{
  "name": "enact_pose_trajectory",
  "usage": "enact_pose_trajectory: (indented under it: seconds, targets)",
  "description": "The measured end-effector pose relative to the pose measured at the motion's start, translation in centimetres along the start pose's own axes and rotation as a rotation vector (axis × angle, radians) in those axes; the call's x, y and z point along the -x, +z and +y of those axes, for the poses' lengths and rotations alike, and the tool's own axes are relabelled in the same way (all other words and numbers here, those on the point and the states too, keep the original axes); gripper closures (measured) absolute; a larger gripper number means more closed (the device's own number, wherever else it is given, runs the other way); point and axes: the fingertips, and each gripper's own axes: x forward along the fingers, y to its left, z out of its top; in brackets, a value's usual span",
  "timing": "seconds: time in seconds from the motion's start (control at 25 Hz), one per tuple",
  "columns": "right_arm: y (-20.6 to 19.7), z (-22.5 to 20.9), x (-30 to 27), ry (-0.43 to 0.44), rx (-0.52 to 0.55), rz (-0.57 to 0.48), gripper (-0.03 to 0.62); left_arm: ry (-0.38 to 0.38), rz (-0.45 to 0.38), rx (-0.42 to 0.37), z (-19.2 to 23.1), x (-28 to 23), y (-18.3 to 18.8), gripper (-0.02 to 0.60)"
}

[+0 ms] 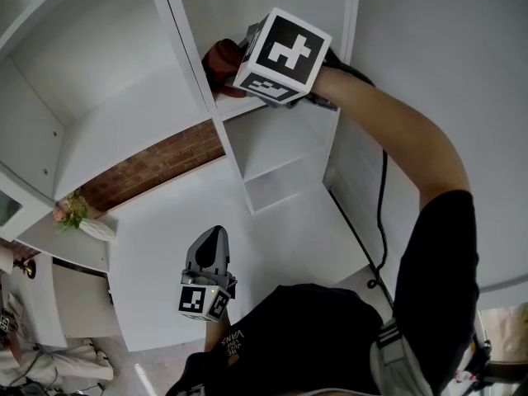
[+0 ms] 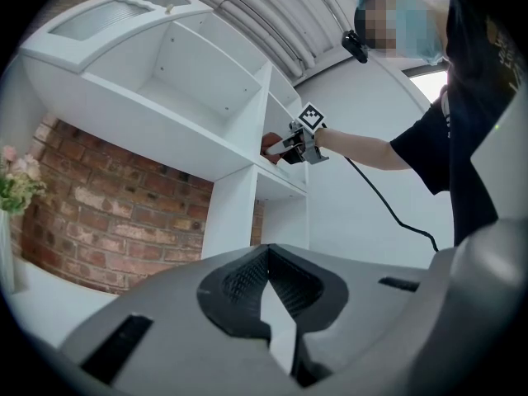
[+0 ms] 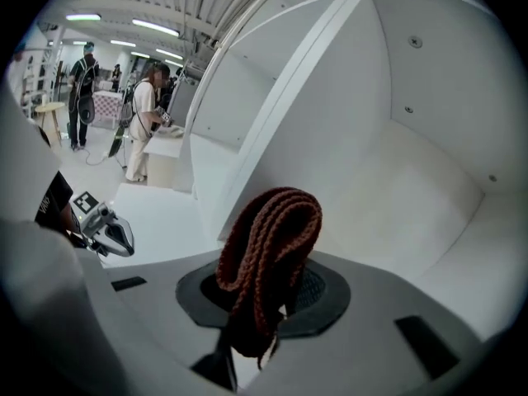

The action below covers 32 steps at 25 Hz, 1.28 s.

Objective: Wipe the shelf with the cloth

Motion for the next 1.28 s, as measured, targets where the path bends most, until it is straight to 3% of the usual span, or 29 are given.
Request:
enact_pose_trajectory:
  seconds: [0.2,0.56,0.92,1.28]
  targets:
    - [-2.6,-1.6,1.0,-0.063,0.031,0.065,0.499,0.0,0.009,-0.002,-0.2,0.1,0.1,0.575]
    - [-9.4,-5.7,4.8,-0.27,0.119,0.27,0.498,-0.032,0.006,-0.005,-1.5,-0.4,0.2,0.575]
    - [-13.8,-8.0,8.1,-0.494,0.394,0.51,0.498,-0.075,0.017,0.003,-3.3,-0.8,0.1,0.575]
    - [-13.0,-6.8,10.0,-0.576,0.378,0.411,0.498,-0.108,0.02,0.001,-3.9,-0.5,0.2,0.575]
